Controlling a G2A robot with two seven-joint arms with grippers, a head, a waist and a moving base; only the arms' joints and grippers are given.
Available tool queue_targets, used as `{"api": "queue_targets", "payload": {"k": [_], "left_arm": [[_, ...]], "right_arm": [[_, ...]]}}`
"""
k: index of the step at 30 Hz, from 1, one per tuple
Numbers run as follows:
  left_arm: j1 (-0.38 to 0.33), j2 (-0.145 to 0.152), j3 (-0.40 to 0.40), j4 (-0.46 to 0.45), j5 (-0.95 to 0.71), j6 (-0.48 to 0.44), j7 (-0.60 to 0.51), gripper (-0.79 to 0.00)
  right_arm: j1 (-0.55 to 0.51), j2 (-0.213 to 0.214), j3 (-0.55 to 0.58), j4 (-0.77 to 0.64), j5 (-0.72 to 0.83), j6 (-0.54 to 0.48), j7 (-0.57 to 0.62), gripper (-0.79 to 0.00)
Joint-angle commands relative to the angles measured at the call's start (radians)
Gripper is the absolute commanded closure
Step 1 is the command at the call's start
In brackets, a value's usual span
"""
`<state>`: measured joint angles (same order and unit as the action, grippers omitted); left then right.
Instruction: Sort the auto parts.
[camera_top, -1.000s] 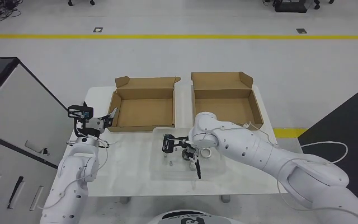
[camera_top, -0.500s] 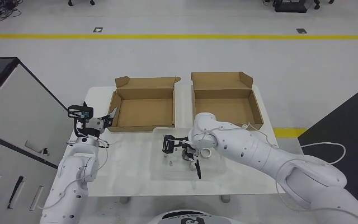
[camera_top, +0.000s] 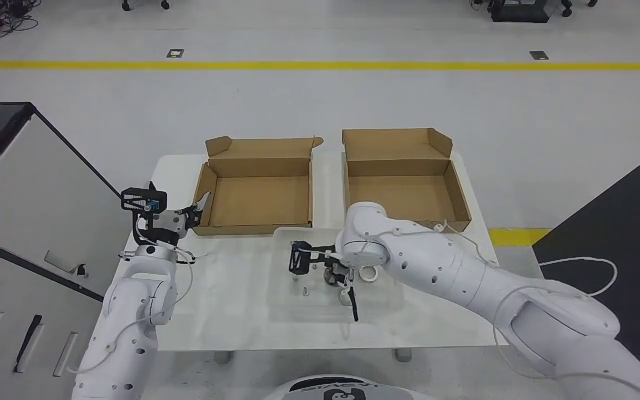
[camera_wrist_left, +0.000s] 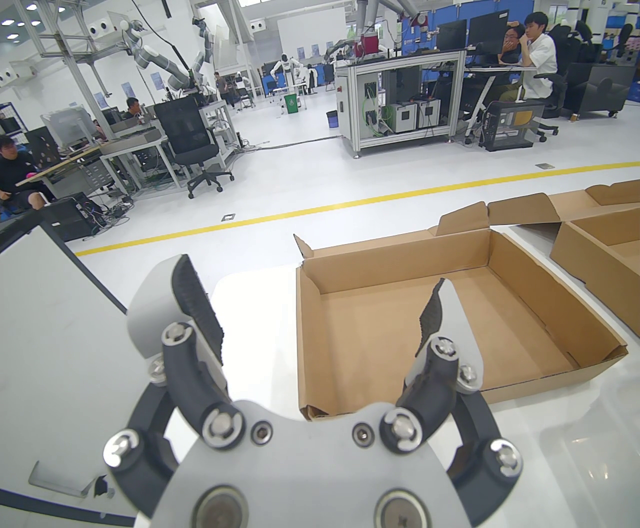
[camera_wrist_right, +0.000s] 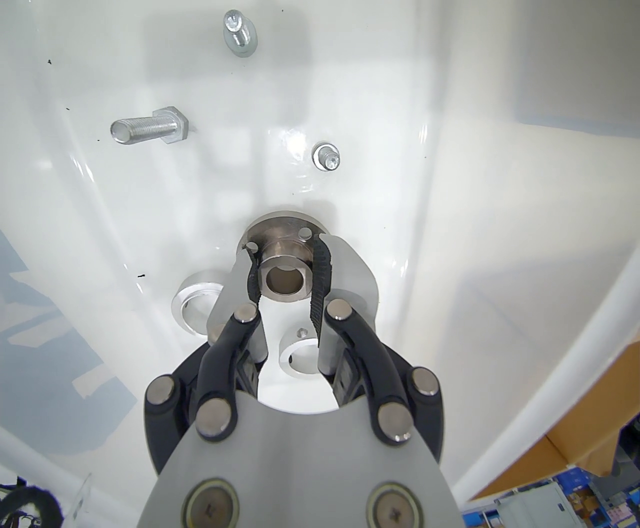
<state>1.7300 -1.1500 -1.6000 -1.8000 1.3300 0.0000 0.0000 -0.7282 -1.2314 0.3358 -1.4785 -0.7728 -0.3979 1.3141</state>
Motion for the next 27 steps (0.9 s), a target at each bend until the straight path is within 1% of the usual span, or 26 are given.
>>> {"api": "queue_targets", "payload": {"k": [1,5,9,17,23,27], "left_arm": [[0.000,0.000,0.000,0.000,0.000,0.000,0.000,-0.785],[0.000,0.000,0.000,0.000,0.000,0.000,0.000,-0.785],[0.000,0.000,0.000,0.000,0.000,0.000,0.000,-0.785],[0.000,0.000,0.000,0.000,0.000,0.000,0.000,-0.785],[0.000,0.000,0.000,0.000,0.000,0.000,0.000,-0.785],[0.000,0.000,0.000,0.000,0.000,0.000,0.000,-0.785]], "right_arm": [[-0.003,0.005,0.013,-0.017,0.005,0.006,0.010,0.000],[-0.011,0.024,0.053,-0.071,0.018,0.017,0.034,0.000],[-0.033,0.053,0.109,-0.142,0.036,0.021,0.060,0.000],[-0.120,0.135,0.297,-0.287,0.120,-0.012,0.079,0.000],[-0.221,0.196,0.473,-0.331,0.255,-0.101,0.007,0.000],[-0.282,0.234,0.561,-0.346,0.347,-0.152,-0.044,0.000]]}}
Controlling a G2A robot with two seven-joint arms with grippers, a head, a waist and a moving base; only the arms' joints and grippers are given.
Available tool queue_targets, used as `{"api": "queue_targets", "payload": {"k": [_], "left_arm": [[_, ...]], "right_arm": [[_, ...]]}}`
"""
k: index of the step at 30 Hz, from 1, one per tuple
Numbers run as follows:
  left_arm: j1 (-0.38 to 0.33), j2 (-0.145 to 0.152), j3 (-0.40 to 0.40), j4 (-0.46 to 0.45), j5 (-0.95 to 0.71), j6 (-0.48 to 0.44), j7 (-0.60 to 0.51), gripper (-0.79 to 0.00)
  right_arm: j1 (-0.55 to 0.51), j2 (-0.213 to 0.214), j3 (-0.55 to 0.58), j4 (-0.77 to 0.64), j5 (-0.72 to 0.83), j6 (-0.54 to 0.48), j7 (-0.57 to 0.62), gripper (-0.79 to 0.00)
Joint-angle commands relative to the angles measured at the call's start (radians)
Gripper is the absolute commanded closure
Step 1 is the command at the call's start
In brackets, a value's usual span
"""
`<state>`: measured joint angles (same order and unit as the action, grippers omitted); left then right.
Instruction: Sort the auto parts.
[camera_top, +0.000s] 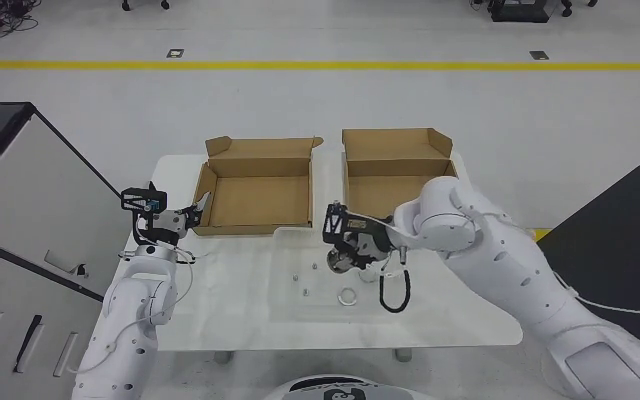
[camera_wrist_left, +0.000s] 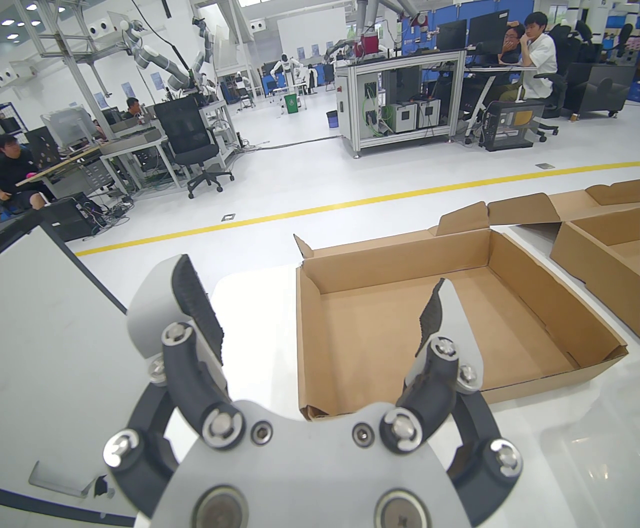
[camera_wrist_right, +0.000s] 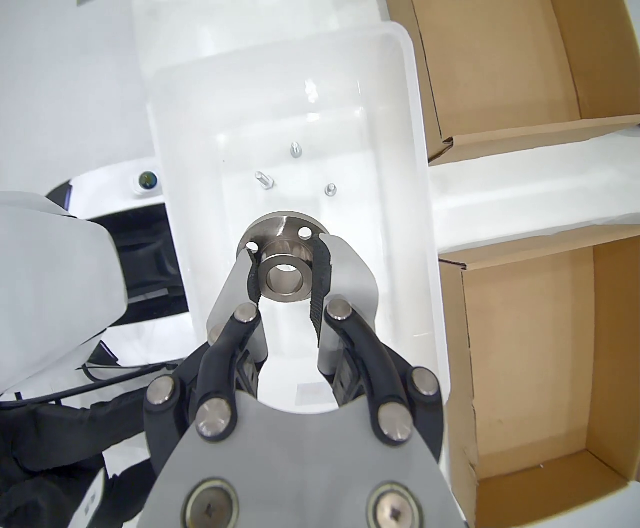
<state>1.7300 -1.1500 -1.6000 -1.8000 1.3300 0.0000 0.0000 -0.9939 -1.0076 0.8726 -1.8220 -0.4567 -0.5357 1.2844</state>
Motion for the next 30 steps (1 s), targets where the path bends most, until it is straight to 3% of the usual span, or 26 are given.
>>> {"api": "queue_targets", "payload": {"k": [1,7,21,30], "left_arm": [[0.000,0.000,0.000,0.000,0.000,0.000,0.000,-0.785],[0.000,0.000,0.000,0.000,0.000,0.000,0.000,-0.785],[0.000,0.000,0.000,0.000,0.000,0.000,0.000,-0.785],[0.000,0.000,0.000,0.000,0.000,0.000,0.000,-0.785]], "right_arm": [[-0.029,0.018,0.041,-0.004,0.056,-0.028,-0.028,0.000],[-0.070,0.062,0.083,-0.012,0.141,-0.056,-0.056,0.000],[-0.076,0.063,0.095,0.001,0.132,-0.035,-0.094,0.000],[-0.122,0.096,0.275,0.159,0.469,-0.063,-0.138,0.000]]}}
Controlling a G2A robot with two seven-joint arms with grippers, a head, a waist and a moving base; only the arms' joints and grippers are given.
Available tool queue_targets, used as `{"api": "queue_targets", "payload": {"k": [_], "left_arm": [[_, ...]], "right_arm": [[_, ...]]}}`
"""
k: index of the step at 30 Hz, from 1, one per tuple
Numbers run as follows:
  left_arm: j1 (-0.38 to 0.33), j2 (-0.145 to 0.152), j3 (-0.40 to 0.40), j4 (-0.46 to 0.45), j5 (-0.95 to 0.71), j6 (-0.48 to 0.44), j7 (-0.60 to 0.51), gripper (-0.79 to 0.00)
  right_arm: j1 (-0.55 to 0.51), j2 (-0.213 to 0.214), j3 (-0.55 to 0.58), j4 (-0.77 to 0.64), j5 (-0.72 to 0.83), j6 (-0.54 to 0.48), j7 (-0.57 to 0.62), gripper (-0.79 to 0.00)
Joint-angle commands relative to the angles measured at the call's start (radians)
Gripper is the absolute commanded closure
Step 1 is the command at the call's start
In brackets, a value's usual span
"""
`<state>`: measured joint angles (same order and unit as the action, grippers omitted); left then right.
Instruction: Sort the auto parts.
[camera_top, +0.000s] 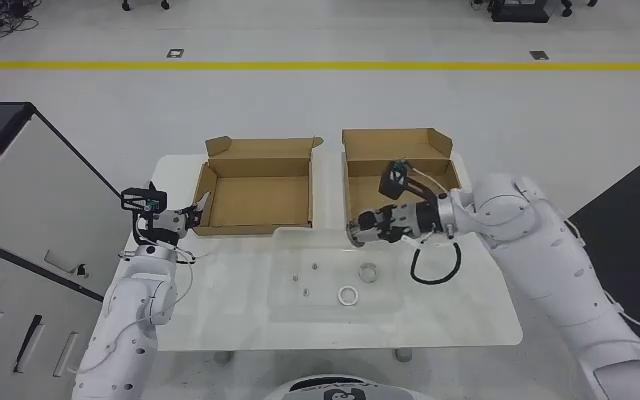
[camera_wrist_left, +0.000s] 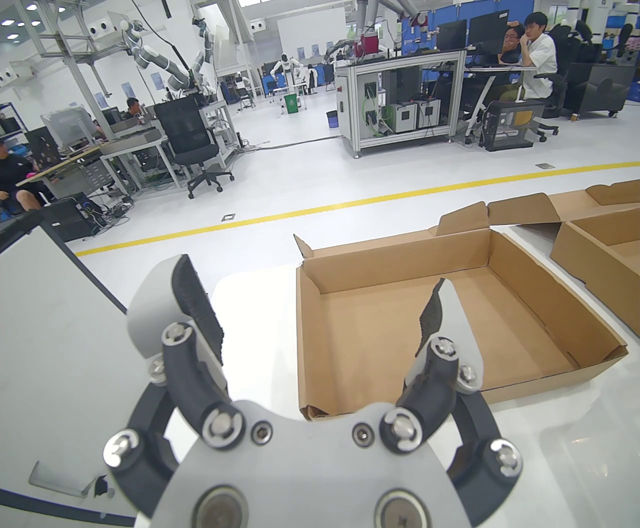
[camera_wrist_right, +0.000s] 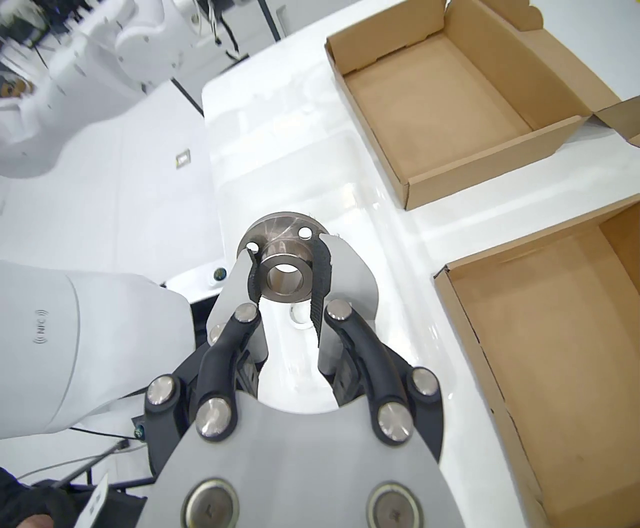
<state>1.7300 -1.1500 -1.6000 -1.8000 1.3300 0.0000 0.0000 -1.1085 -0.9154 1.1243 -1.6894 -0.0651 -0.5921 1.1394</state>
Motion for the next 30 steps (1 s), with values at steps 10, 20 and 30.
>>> {"api": "queue_targets", "payload": {"k": [10,20,30], "left_arm": [[0.000,0.000,0.000,0.000,0.000,0.000,0.000,-0.785],[0.000,0.000,0.000,0.000,0.000,0.000,0.000,-0.785],[0.000,0.000,0.000,0.000,0.000,0.000,0.000,-0.785]], "right_arm": [[-0.039,0.024,0.068,0.123,0.634,-0.007,0.082,0.000],[-0.021,0.008,0.044,0.054,1.079,0.130,0.219,0.000],[-0.013,-0.074,0.053,-0.001,1.333,0.305,0.394,0.000]]}}
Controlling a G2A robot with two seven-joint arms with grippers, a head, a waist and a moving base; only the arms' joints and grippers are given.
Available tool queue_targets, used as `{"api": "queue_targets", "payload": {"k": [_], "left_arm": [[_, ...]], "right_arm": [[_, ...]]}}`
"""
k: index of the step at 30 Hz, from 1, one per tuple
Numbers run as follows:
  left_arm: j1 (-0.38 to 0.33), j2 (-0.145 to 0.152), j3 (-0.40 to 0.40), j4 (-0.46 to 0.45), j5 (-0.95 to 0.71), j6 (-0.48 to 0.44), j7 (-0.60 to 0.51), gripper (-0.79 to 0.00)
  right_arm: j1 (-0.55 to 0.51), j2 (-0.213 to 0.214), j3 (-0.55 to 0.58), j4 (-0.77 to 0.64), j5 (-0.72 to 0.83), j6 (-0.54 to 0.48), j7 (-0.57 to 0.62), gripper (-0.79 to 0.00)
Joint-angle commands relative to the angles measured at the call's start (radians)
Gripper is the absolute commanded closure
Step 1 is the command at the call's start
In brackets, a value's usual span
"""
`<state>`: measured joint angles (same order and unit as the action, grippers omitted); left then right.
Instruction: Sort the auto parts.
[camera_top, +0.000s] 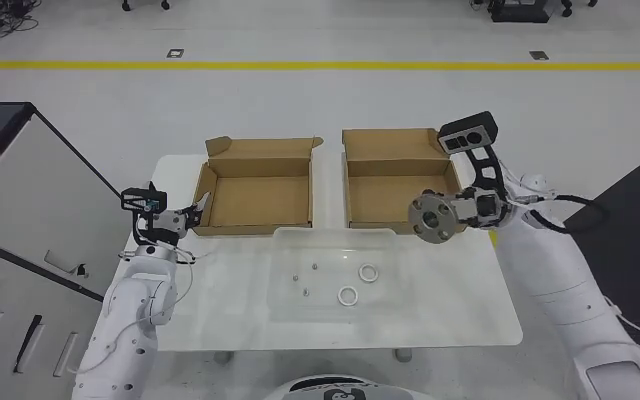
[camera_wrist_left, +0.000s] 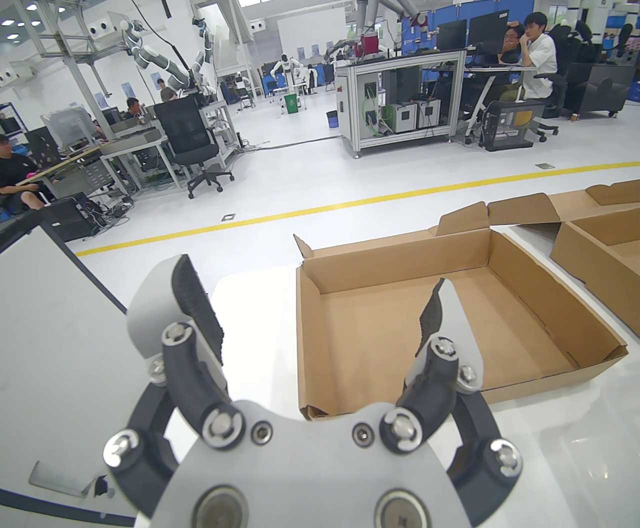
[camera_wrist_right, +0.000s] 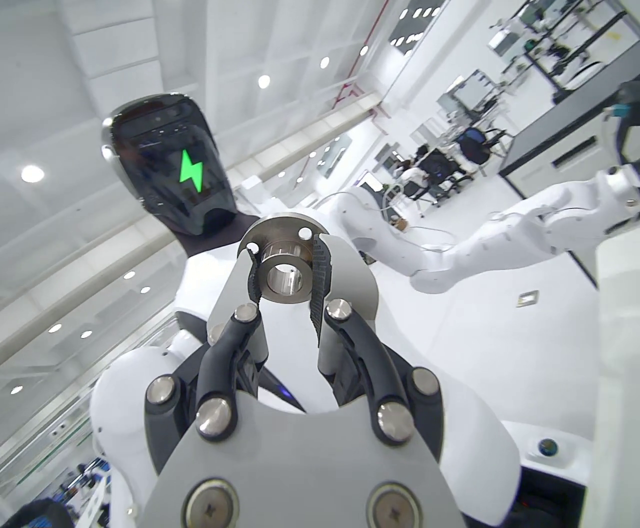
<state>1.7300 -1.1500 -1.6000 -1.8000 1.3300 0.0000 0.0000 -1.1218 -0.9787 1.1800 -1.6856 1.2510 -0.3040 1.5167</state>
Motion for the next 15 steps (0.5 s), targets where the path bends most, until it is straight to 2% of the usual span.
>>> {"api": "queue_targets", "payload": {"k": [1,6,15], "left_arm": [[0.000,0.000,0.000,0.000,0.000,0.000,0.000,-0.785],[0.000,0.000,0.000,0.000,0.000,0.000,0.000,-0.785],[0.000,0.000,0.000,0.000,0.000,0.000,0.000,-0.785]], "right_arm": [[0.000,-0.021,-0.007,-0.009,0.029,0.019,0.019,0.000],[0.010,-0.057,-0.060,-0.033,0.054,0.020,0.019,0.000],[0.012,-0.059,-0.064,-0.033,0.050,0.020,0.019,0.000]]}}
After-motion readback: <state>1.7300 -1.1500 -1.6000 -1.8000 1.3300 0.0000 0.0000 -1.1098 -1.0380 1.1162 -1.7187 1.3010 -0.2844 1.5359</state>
